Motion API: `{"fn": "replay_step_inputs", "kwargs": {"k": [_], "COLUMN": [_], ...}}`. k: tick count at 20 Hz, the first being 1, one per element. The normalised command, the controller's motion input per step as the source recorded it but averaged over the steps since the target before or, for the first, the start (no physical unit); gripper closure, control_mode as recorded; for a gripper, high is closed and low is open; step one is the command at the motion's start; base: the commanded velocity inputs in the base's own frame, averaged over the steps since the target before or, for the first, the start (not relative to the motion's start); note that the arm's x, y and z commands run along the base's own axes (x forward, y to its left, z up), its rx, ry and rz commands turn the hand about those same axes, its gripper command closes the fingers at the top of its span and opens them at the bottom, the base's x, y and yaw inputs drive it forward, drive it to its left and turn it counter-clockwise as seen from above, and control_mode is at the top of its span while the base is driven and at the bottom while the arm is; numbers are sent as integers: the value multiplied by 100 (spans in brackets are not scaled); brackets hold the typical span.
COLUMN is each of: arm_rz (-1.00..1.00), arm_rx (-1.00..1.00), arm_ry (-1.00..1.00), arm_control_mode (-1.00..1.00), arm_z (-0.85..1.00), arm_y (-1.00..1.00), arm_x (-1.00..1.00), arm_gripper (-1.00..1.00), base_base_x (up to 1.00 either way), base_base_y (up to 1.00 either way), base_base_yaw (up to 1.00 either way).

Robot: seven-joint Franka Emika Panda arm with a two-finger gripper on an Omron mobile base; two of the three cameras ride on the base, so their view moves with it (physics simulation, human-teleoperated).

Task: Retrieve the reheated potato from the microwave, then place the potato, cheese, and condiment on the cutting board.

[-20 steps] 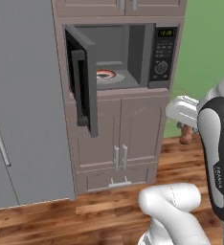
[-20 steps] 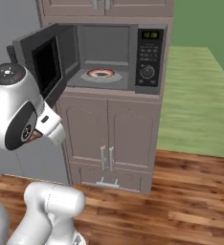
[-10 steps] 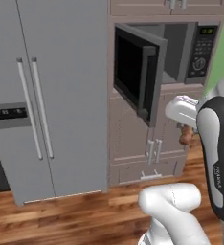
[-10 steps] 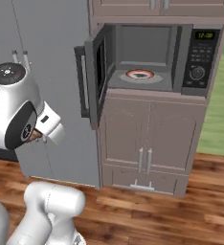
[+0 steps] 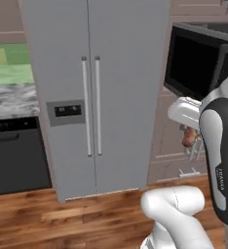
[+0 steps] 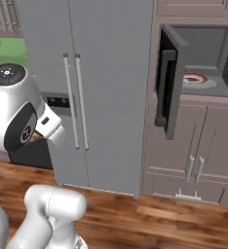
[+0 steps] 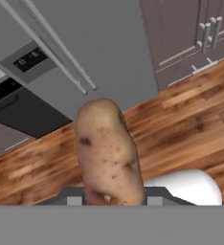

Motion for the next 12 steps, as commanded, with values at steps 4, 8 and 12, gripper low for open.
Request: {"fn": "replay_step_inputs", "kwargs": {"k": [4,8,12], "arm_rz": [0,0,0], "arm_rx": [0,0,0], "arm_ry": [0,0,0], "arm_control_mode": [100,100,100], "arm_z": [0,0,0], "arm_y": [0,0,0], "arm_x": [0,0,0], "arm_gripper": [100,100,100], "base_base_x": [0,0,15], "base_base_y": [100,89,31], "base_base_yaw": [0,1,31]}}
